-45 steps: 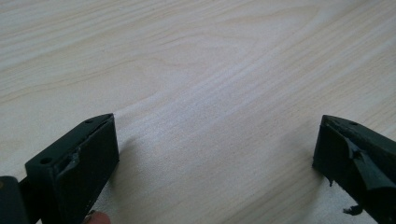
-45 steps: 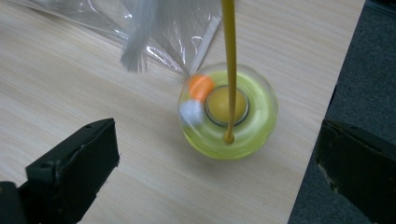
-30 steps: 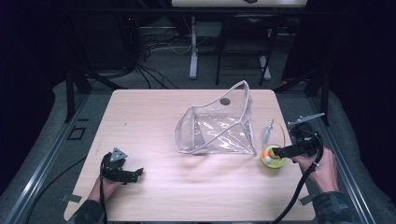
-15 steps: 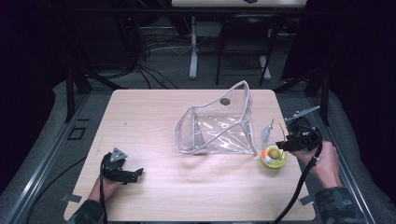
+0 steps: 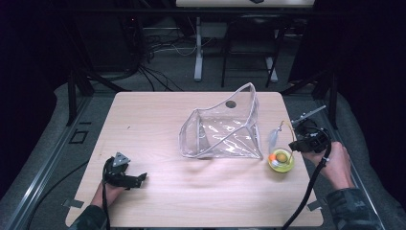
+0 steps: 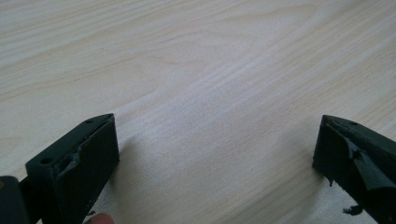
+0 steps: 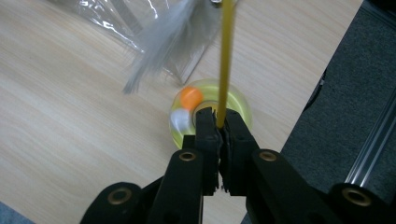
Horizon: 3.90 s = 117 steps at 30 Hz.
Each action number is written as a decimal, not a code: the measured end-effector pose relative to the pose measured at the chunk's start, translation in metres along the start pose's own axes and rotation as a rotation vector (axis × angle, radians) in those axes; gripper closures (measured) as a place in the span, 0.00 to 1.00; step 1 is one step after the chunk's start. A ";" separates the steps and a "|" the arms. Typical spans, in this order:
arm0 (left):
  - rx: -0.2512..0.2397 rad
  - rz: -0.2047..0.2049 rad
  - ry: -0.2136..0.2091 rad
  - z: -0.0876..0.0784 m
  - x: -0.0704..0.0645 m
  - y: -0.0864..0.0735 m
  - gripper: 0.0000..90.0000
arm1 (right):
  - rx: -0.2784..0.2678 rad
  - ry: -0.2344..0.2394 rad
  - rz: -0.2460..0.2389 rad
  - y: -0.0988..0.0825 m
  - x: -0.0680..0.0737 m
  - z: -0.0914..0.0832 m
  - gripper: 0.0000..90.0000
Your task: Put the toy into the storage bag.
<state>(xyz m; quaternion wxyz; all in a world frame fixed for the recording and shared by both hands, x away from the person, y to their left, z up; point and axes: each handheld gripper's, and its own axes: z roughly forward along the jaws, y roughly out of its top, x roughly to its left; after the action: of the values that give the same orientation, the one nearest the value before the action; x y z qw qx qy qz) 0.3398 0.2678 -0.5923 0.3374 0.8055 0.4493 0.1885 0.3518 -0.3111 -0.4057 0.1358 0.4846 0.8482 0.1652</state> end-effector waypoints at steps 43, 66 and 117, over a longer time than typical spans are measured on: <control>0.000 -0.015 0.011 0.005 0.006 0.005 0.00 | -0.010 -0.017 0.010 0.048 -0.010 -0.040 0.98; -0.002 -0.008 0.002 0.006 0.007 0.006 0.00 | 0.053 -0.044 -0.007 0.082 -0.013 -0.043 0.98; 0.004 -0.002 -0.001 0.006 0.008 0.006 0.00 | -0.061 -0.091 0.001 0.124 -0.015 -0.117 0.98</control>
<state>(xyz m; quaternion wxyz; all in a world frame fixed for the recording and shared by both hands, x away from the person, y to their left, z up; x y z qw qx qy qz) 0.3511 0.2699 -0.5919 0.3364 0.8057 0.4503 0.1869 0.4097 -0.2829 -0.2475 0.1888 0.4875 0.8356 0.1688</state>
